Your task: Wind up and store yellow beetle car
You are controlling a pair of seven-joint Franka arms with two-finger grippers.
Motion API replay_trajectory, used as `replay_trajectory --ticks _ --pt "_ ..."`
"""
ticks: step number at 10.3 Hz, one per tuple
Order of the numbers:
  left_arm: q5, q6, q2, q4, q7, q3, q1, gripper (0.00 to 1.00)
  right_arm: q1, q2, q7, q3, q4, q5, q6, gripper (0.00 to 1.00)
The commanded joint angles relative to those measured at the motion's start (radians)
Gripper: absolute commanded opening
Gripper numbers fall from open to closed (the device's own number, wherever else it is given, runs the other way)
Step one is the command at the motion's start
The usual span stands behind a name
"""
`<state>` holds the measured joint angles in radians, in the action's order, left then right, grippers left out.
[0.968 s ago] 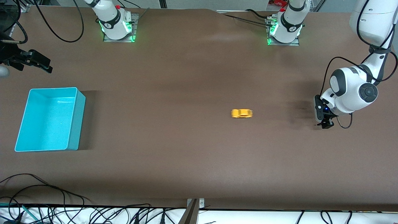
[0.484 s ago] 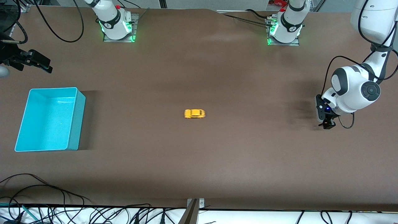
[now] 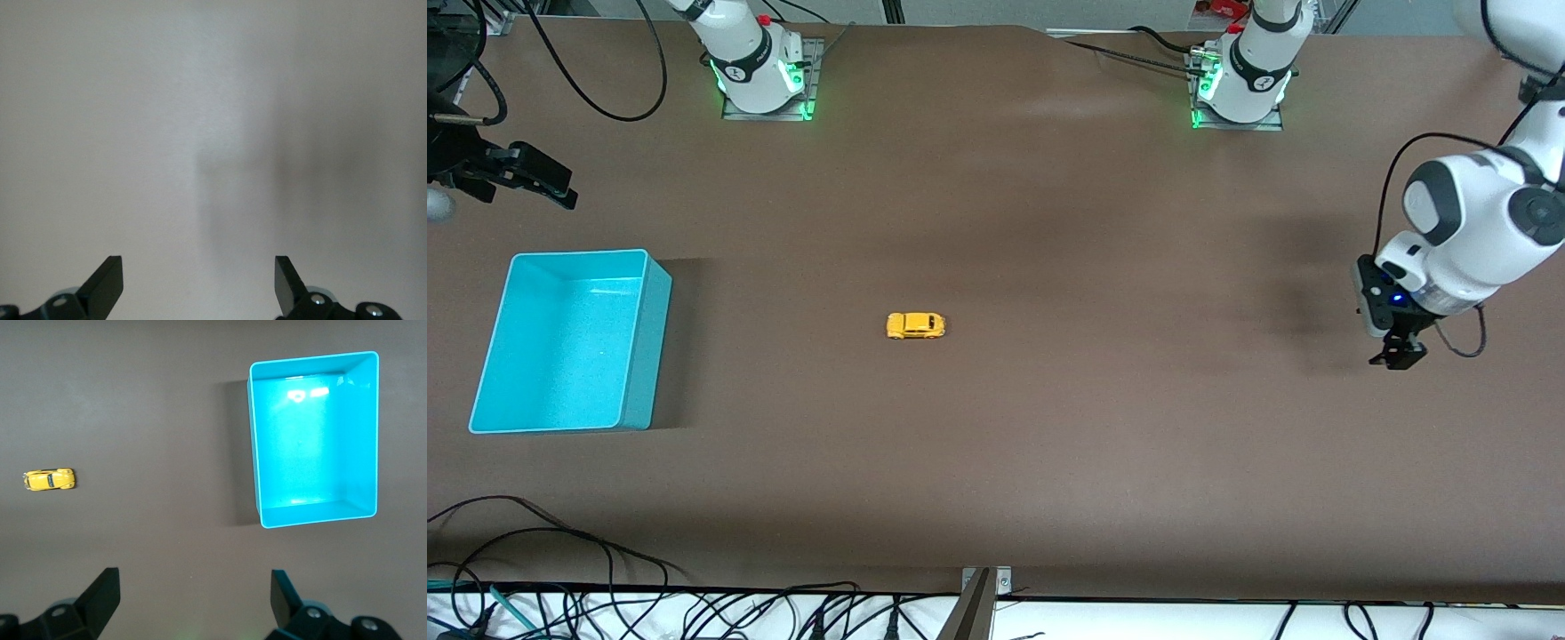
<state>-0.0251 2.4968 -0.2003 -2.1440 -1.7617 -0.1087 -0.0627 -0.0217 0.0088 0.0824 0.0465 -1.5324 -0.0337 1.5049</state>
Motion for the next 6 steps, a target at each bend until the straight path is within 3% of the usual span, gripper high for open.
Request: replay_trajectory --ticks 1,4,6 --pt "-0.024 -0.099 0.146 -0.025 -0.018 -0.003 0.044 1.00 0.002 0.007 0.013 0.003 0.009 0.006 -0.002 1.00" --pt "-0.025 -0.185 0.237 0.010 -0.004 -0.003 0.076 1.00 0.003 0.010 0.014 0.004 0.008 0.008 0.001 1.00" --pt "-0.024 -0.403 0.283 0.103 0.197 -0.005 0.077 1.00 0.058 0.062 0.124 0.004 0.006 -0.001 0.056 1.00"
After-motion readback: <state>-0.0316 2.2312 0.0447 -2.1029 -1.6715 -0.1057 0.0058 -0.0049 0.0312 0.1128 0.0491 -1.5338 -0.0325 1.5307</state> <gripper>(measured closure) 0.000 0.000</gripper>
